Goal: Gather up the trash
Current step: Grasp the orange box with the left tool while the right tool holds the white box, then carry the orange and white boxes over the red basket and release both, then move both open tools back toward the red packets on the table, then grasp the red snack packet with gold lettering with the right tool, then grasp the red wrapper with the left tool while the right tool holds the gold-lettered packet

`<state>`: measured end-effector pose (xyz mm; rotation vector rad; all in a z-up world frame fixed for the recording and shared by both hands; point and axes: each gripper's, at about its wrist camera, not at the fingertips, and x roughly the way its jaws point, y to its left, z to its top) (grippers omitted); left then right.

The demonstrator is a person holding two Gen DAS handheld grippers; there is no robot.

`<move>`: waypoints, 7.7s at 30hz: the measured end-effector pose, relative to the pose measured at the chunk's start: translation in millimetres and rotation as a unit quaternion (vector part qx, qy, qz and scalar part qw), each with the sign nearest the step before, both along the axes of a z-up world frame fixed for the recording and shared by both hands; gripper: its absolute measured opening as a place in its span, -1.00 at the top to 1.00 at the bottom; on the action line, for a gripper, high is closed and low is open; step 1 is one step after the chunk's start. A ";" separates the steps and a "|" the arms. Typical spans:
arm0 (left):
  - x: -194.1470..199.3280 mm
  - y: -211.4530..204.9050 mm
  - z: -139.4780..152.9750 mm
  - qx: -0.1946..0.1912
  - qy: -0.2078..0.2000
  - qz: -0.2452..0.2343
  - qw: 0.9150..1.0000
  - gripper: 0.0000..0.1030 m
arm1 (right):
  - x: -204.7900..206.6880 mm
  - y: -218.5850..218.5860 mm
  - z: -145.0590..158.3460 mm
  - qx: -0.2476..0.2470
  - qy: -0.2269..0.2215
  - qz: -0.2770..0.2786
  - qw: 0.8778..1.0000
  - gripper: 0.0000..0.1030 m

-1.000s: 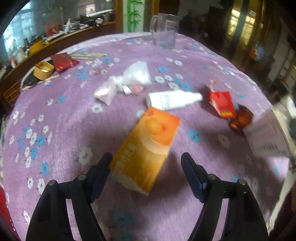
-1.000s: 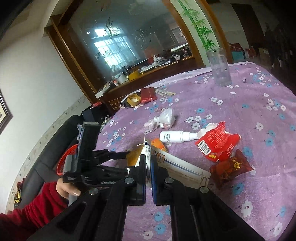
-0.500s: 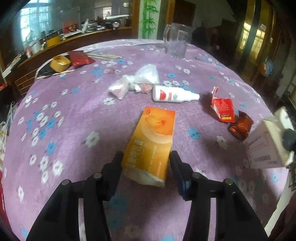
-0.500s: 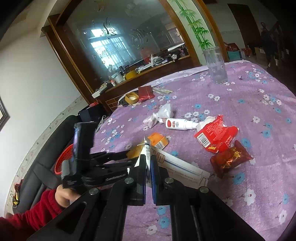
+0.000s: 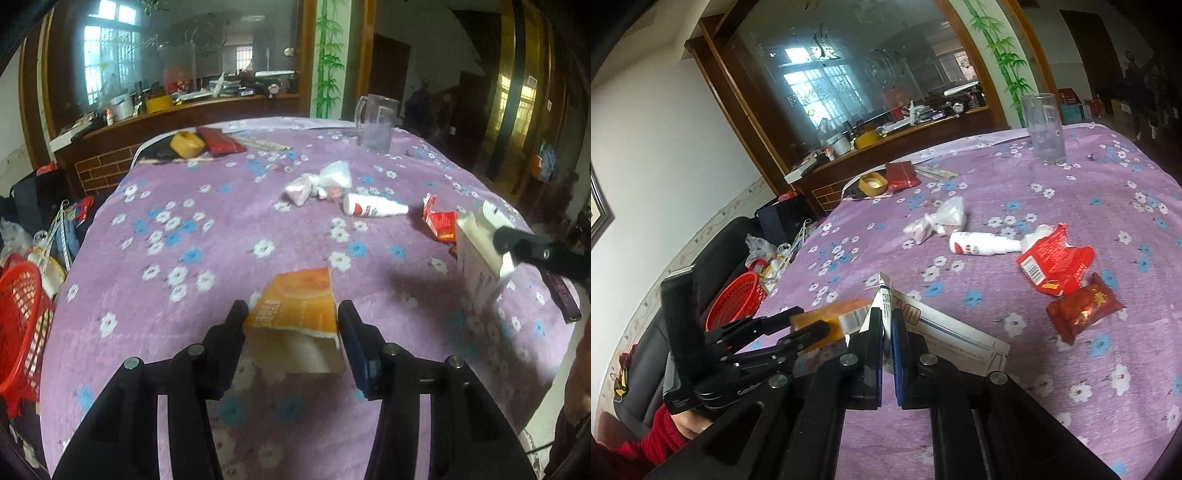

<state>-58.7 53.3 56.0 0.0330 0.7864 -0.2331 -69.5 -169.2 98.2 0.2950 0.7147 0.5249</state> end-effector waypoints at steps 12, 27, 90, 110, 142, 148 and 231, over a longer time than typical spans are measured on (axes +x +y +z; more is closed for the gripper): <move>3.5 12.3 -20.9 -0.004 0.050 0.004 0.999 -0.22 | -11.9 25.8 3.8 -0.015 -0.005 0.019 1.000 0.90; 8.6 11.5 -26.2 0.005 0.041 0.019 0.999 0.14 | -12.8 29.9 3.1 -0.017 0.000 0.022 1.000 0.90; -87.2 285.5 31.9 -0.081 -0.060 0.258 0.961 0.13 | 56.0 353.4 36.1 -0.010 0.029 0.264 0.964 0.89; -45.5 377.9 23.4 -0.106 -0.056 0.324 0.938 0.07 | 117.6 463.6 28.2 0.092 0.084 0.270 0.955 0.84; -27.0 147.0 33.4 -0.095 -0.053 0.111 0.988 -0.27 | 44.4 133.3 10.1 0.020 0.050 0.070 0.996 -0.05; -15.2 73.3 35.7 -0.078 -0.039 0.035 0.996 -0.27 | 30.0 33.1 6.1 0.031 0.049 -0.024 0.998 -0.05; 31.0 -0.2 16.4 -0.069 0.040 -0.039 0.996 -0.29 | 132.5 -52.3 -62.8 -0.025 0.162 -0.087 0.983 0.40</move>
